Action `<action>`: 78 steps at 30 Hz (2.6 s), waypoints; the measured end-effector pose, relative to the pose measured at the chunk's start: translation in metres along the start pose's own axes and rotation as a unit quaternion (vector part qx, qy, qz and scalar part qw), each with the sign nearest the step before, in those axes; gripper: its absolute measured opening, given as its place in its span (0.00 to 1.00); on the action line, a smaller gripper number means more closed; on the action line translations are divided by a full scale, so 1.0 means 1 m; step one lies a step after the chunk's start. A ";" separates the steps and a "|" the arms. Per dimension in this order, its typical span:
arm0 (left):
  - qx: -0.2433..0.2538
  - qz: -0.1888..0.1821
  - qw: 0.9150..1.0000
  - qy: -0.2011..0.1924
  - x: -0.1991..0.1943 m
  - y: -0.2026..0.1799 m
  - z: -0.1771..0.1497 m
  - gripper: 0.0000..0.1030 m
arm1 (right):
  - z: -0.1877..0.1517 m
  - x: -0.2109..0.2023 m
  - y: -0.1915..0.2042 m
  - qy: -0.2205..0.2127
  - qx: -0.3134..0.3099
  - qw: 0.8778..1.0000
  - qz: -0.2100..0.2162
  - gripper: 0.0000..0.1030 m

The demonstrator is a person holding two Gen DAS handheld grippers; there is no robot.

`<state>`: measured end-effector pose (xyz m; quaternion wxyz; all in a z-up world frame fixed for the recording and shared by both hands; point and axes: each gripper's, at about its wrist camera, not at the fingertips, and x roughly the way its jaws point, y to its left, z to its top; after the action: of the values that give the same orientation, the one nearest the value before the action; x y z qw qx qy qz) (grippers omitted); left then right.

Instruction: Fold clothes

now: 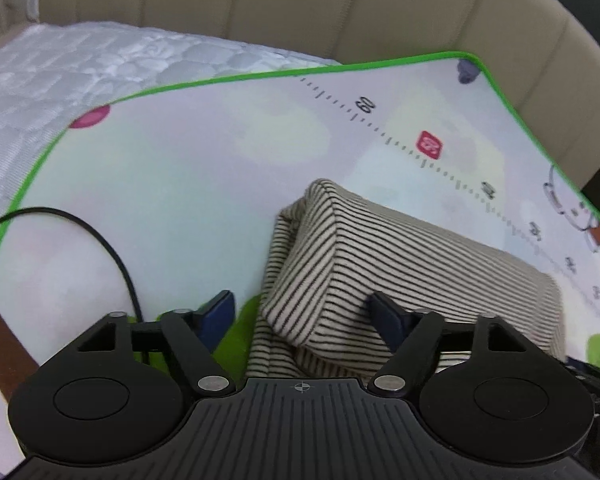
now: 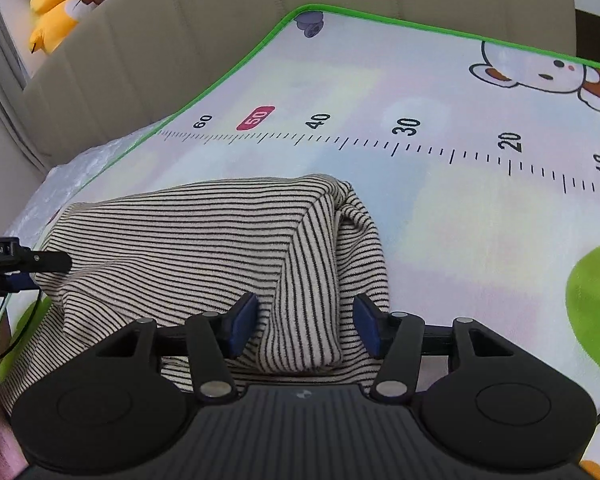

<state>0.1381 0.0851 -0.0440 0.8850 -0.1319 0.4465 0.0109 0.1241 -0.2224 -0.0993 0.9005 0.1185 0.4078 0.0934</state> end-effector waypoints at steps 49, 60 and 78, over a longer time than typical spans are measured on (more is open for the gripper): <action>0.015 -0.020 0.998 -0.053 -0.030 -0.002 0.001 0.89 | 0.027 -0.033 0.019 -0.051 -0.026 0.998 -0.030 0.15; 0.046 -0.023 0.998 -0.042 -0.024 -0.016 0.006 0.89 | 0.012 -0.043 -0.019 0.001 0.111 0.993 0.041 0.50; 0.105 -0.011 0.994 -0.002 0.005 -0.041 0.009 0.74 | 0.023 0.009 0.009 0.029 0.130 0.989 0.070 0.40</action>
<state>0.1541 0.0473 -0.0333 0.8949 -0.0431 0.4418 -0.0453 0.1462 -0.2146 -0.0885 0.8566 0.2602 0.4330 0.1053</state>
